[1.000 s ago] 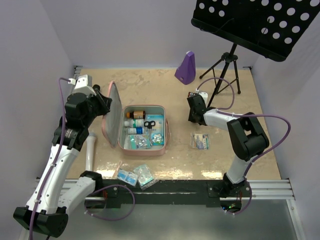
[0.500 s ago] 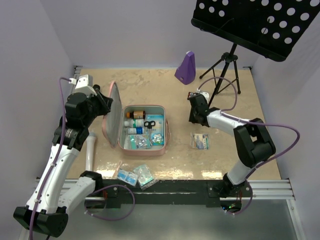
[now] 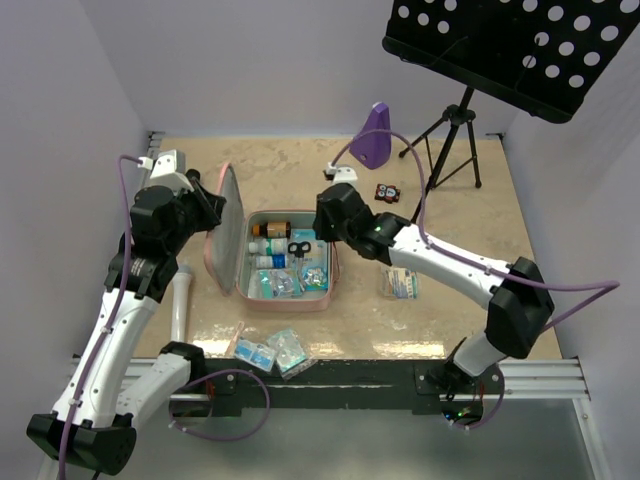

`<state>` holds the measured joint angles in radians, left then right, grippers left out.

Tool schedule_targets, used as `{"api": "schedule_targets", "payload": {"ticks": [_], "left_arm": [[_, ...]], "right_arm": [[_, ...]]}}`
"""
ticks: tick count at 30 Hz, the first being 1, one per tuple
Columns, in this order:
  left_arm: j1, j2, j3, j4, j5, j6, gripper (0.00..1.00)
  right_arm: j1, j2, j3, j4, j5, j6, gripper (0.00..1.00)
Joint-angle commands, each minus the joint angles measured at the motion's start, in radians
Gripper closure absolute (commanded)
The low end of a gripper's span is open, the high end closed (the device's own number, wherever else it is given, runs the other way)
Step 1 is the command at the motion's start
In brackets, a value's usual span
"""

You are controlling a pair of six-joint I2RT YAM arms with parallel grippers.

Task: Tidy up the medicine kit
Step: Pick up the medical item at the center of the board, then place the medical item at the medicine box.

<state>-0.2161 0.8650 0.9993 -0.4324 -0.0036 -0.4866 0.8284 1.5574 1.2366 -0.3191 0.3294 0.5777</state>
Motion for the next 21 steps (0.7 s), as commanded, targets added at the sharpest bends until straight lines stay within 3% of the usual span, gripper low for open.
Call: {"api": "schedule_targets", "payload": {"ticks": [1,11,16,21], "left_arm": [[0.004,0.005,-0.031,-0.026,0.013,0.002,1.00],[0.006,-0.009,-0.024,-0.051,0.008,0.011,1.00],[0.004,-0.018,-0.022,-0.062,0.010,0.013,1.00],[0.004,-0.026,-0.031,-0.065,0.008,0.011,1.00]], "right_arm": [[0.066,0.078,0.109,-0.029,0.022,0.030,0.92],[0.060,0.289,0.288,-0.049,0.030,-0.021,0.93],[0.057,0.337,0.345,-0.055,0.022,-0.024,0.64],[0.057,0.342,0.359,-0.057,0.022,-0.022,0.53]]}}
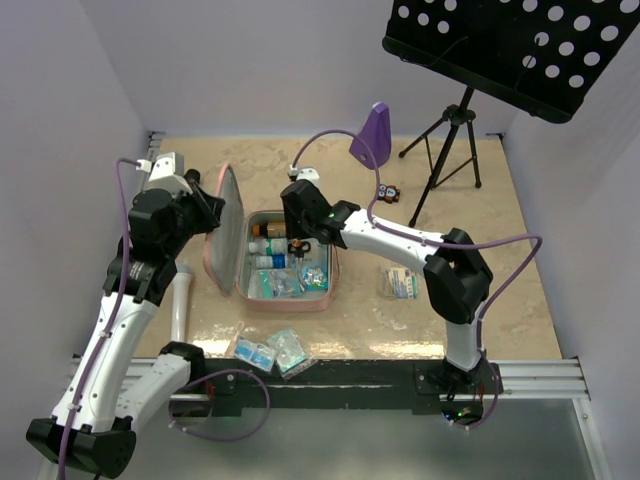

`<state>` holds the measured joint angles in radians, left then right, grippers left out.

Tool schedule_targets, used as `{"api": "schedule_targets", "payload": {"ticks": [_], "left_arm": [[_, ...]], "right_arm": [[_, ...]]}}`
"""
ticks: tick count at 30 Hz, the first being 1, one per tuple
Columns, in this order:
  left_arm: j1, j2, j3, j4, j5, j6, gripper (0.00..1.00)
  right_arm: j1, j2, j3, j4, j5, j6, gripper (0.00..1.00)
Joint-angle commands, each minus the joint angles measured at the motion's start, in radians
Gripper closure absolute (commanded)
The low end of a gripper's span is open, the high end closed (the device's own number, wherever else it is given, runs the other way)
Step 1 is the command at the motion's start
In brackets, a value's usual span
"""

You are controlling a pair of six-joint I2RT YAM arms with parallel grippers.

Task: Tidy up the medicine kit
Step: Place the medical item at the medicine box.

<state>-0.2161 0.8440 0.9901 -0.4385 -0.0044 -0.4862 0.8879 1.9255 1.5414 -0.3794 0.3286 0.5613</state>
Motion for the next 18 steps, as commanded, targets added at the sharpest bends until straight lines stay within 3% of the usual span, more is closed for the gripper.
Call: {"api": "schedule_targets", "payload": {"ticks": [1,8,18], "left_arm": [[0.006,-0.006,-0.025,-0.059,0.009,0.009,1.00],[0.006,0.000,-0.027,-0.048,0.026,0.003,1.00],[0.004,0.012,0.005,-0.026,0.069,-0.006,1.00]], "right_arm": [[-0.001,-0.031,0.051,0.002,0.023,-0.005,0.52],[-0.001,-0.123,-0.053,0.002,0.047,-0.021,0.51],[-0.001,-0.367,-0.401,0.033,0.148,0.023,0.45]]}}
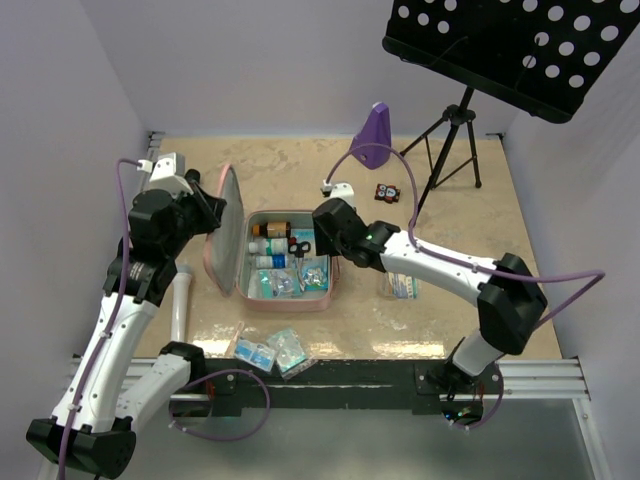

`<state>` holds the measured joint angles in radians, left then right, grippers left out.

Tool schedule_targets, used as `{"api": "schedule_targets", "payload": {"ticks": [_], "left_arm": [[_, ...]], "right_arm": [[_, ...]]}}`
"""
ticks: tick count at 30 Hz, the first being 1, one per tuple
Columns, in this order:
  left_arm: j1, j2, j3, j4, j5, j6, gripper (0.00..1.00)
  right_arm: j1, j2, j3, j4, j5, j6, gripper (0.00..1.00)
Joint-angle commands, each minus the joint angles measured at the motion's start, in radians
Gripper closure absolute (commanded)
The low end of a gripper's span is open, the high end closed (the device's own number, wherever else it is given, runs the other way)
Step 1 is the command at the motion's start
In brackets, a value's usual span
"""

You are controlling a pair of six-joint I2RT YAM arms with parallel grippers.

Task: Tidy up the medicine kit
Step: Adjust the medicine box at the center of the board.

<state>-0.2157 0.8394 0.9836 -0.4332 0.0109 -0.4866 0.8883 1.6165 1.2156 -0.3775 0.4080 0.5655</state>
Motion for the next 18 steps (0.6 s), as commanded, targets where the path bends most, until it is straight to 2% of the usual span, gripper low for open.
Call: {"api": "schedule_targets", "payload": {"ticks": [1,10,18], "left_arm": [[0.004,0.017,0.012,-0.023,0.069,-0.012,1.00],[0.004,0.017,0.000,0.066,0.211,-0.070,1.00],[0.004,0.032,0.029,0.088,0.244,-0.095,1.00]], "right_arm": [[0.000,-0.055,-0.096,0.043,0.072,0.016,0.45],[-0.018,0.009,-0.145,0.126,0.068,0.004,0.44],[-0.101,-0.001,-0.177,0.123,0.049,-0.004,0.46]]}}
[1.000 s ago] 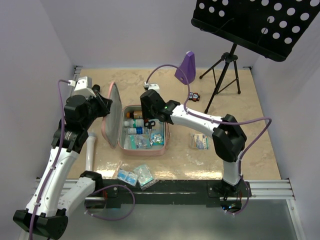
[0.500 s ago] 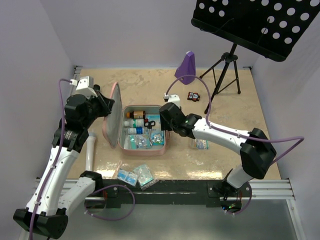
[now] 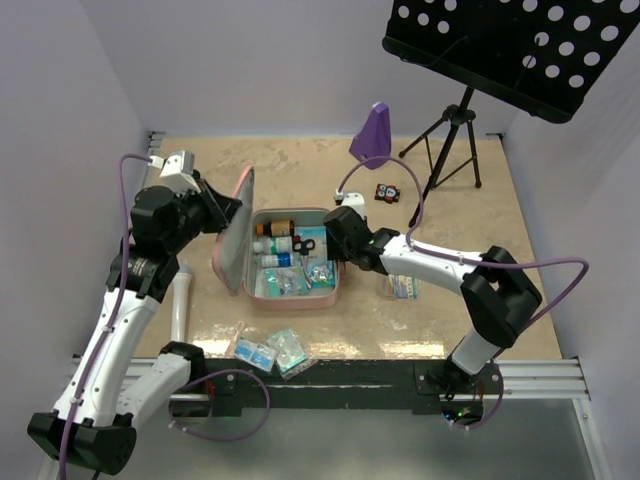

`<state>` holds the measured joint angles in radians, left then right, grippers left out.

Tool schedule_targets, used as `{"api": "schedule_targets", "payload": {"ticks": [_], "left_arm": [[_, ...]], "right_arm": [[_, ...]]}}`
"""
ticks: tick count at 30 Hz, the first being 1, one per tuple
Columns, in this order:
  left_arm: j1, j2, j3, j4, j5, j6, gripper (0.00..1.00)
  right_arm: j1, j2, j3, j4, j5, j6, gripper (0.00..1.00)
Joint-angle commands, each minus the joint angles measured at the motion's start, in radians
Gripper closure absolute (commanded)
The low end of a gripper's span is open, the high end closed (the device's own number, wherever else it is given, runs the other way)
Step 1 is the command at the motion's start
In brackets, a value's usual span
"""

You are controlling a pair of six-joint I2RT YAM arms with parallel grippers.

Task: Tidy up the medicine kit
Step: Adjust the medicine box at the center of the board.

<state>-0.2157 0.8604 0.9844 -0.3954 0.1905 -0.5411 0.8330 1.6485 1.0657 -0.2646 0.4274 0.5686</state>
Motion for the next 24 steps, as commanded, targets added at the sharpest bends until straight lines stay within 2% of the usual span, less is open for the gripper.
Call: {"api": "schedule_targets", "payload": {"ticks": [1,7,12,19,24], "left_arm": [[0.004,0.015,0.027,0.056,0.066,-0.045,1.00],[0.004,0.034,0.010,0.092,0.073,-0.072,1.00],[0.003,0.043,-0.004,0.105,0.053,-0.082,1.00],[-0.030,0.063,0.048,0.080,-0.028,-0.040,1.00],[-0.079,0.100,0.092,0.023,-0.118,0.004,1.00]], "right_arm": [[-0.055,-0.042,-0.033,0.010,0.030,-0.012,0.46],[-0.061,-0.134,0.006,0.022,-0.027,-0.023,0.44],[-0.041,-0.197,0.109,0.076,-0.205,0.008,0.32],[0.011,-0.093,0.351,0.057,-0.302,0.060,0.27],[0.028,-0.027,0.427,0.077,-0.360,0.112,0.27]]}}
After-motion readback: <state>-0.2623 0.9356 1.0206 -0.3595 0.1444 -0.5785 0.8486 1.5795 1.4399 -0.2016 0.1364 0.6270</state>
